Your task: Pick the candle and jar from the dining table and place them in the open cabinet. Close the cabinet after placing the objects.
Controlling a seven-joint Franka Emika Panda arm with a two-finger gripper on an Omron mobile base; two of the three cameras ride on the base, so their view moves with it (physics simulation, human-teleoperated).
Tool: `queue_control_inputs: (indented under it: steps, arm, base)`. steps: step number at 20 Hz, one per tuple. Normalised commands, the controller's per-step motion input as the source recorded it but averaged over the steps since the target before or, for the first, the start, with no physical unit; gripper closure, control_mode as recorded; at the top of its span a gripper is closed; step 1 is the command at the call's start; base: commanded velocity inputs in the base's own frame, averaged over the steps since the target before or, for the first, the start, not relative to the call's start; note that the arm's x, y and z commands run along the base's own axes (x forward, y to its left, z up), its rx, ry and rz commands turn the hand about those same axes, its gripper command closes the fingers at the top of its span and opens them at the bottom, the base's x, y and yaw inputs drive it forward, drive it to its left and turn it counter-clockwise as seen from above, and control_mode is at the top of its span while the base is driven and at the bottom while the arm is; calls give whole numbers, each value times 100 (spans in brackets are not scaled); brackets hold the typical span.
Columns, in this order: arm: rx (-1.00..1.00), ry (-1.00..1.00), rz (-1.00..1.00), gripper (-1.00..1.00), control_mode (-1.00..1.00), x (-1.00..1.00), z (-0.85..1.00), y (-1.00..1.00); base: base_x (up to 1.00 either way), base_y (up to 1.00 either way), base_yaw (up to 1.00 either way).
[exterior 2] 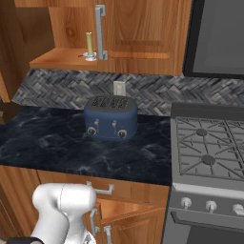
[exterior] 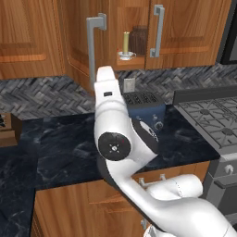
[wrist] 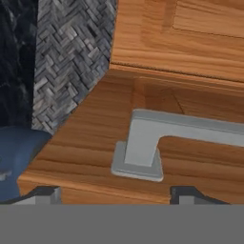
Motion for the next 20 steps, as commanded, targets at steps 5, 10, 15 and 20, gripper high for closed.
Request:
queue_control_inputs:
  steps: [5,10,15,20]
  arm:
    - [-11,0,-2,-100,-100,-15,8,59]
    - [-7,6,-10,-100,-100,39,6,41]
    - [-4,19,-16,-100,-100,90,0,34]
    - [-3,25,-22,-100,-100,74,0,-2]
  base:
    - [0,0,0]
    - [0,0,0]
    - [0,0,0]
    - [0,0,0]
